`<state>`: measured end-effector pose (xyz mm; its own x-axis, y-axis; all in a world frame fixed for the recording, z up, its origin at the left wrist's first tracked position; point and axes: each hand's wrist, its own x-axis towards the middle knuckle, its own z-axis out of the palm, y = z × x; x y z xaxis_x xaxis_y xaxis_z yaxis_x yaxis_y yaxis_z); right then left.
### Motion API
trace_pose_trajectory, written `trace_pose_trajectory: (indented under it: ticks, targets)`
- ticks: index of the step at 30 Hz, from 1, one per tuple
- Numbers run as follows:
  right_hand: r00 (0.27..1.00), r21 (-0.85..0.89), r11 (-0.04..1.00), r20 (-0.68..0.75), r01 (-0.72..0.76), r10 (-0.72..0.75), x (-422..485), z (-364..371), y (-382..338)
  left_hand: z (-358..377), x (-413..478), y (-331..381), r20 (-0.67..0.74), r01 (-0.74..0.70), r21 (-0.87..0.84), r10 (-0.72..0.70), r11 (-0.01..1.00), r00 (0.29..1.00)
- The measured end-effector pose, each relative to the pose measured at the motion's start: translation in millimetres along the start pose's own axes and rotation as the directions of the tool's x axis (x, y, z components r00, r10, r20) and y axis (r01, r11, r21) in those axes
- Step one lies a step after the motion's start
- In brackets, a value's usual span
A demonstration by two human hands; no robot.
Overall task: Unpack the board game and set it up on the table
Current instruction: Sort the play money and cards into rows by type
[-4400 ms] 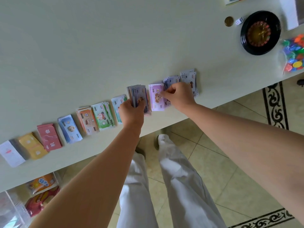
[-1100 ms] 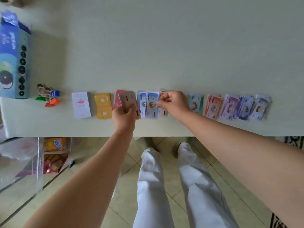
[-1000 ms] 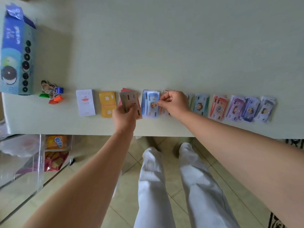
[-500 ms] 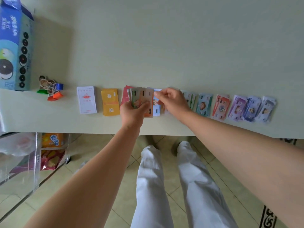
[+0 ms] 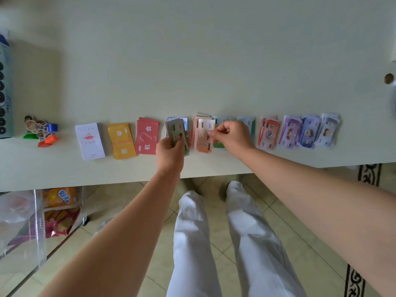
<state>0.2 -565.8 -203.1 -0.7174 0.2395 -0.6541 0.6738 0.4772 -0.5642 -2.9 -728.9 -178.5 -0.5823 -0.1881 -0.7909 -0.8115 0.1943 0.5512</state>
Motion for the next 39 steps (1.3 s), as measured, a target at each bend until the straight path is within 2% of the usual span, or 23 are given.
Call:
trace_pose_trajectory:
  ticks: [3, 9, 11, 12, 14, 16, 18, 21, 27, 34, 37, 39]
  targets:
    - [0.997, -0.035, 0.999, -0.076, -0.016, 0.013, 7, 9, 1, 2, 2, -1, -0.016, -0.015, 0.03, 0.015, 0.999, 1.0]
    - [0.993, -0.259, 0.965, -0.12, -0.031, 0.0, 10, 14, -8, 9, 2, 2, 0.011, -0.051, 0.067, 0.05, 0.996, 0.999]
    - [0.991, -0.187, 0.982, -0.135, -0.021, -0.005, 9, 11, -6, 13, 0, 3, 0.014, -0.045, 0.053, 0.044, 0.998, 0.999]
    - [0.995, -0.091, 0.996, -0.101, -0.003, -0.006, 7, 9, -5, 15, -1, 4, 0.014, -0.042, 0.053, 0.041, 0.998, 0.999]
    - [0.999, 0.119, 0.993, 0.034, 0.001, -0.005, 2, 0, -2, 22, -3, 7, 0.022, -0.035, 0.056, 0.034, 0.998, 0.999]
    - [0.985, 0.197, 0.98, 0.167, -0.004, -0.03, -5, -7, 1, 28, -6, 10, 0.047, -0.028, 0.056, 0.025, 0.998, 0.999]
    - [0.98, 0.175, 0.984, 0.19, 0.022, -0.056, -7, -14, 7, 35, -11, 13, 0.106, -0.006, 0.046, 0.001, 0.999, 0.994]
    - [0.991, 0.147, 0.989, 0.125, 0.022, -0.04, -4, -23, 17, 42, -12, 16, 0.154, 0.017, 0.063, -0.026, 0.998, 0.988]
    - [0.997, 0.014, 1.0, -0.079, -0.017, 0.018, 9, -26, 28, 40, -8, 18, 0.077, -0.008, 0.092, 0.001, 0.996, 0.997]
    - [0.986, -0.213, 0.973, -0.157, -0.084, 0.051, 15, -16, 26, 42, -1, 12, 0.045, -0.022, 0.144, 0.016, 0.989, 0.999]
    - [0.986, -0.122, 0.991, -0.164, -0.055, 0.035, 12, -19, 23, 47, -7, 15, 0.055, -0.034, 0.124, 0.028, 0.992, 0.998]
    - [0.998, 0.049, 0.999, -0.055, 0.012, -0.009, 6, -27, 21, 53, -11, 19, 0.067, -0.034, 0.092, 0.028, 0.995, 0.997]
